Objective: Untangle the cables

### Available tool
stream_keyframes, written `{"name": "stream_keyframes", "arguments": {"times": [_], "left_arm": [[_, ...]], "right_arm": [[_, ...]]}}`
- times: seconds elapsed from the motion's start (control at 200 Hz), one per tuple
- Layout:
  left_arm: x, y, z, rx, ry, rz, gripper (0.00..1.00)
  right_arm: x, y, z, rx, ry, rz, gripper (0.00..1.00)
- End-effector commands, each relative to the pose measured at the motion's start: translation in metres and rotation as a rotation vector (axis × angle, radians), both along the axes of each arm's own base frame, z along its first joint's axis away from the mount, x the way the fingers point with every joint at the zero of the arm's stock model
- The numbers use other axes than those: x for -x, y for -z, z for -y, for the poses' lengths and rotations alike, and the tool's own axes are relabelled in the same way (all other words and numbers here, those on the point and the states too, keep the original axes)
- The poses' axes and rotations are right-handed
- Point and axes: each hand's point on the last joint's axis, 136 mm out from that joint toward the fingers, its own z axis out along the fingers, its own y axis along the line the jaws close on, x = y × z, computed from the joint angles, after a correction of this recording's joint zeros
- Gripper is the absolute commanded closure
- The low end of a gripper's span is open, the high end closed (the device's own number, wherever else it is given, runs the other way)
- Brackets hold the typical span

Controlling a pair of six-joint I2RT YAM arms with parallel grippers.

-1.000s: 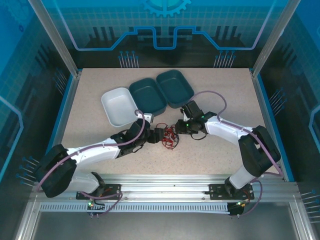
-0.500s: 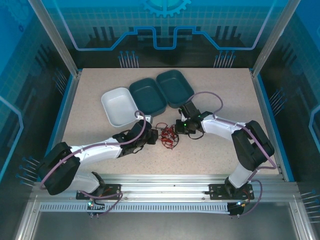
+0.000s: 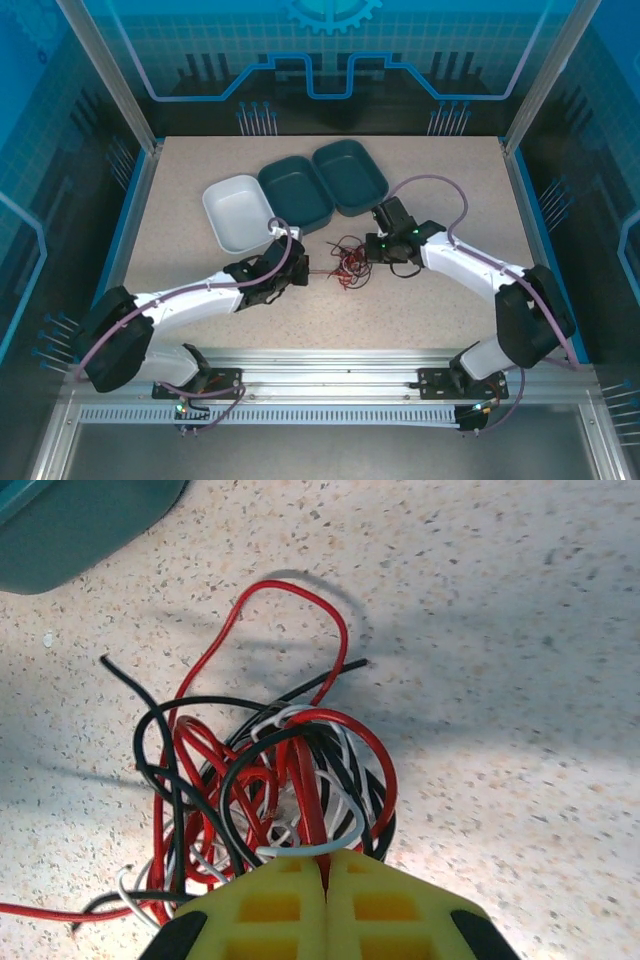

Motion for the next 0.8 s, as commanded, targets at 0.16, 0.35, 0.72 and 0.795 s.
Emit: {"name": "stream_keyframes", "arguments": {"times": [0.16,0.35,0.72,0.795], "left_arm": [[0.002,-0.030,-0.025,-0.090,-0.044,0.064,1.00],[0.003,-0.051,-0.041,-0.141,-0.076,0.108,1.00],[0.009,-0.088,-0.091,-0.222,-0.181,0.205,1.00],[0.011,-0.093,-0.102,-0.212,-0.214,0.207,1.00]], "right_arm": [[0.009,-0.031,0.030,0.095,0.049,0.038,0.93],[0.015,-0.039,0.042,0.141,0.064,0.037,0.89],[0.022,-0.025,0.079,0.293,0.157,0.005,0.91],[0.022,-0.023,0.083,0.301,0.166,-0.004,0.91]]}}
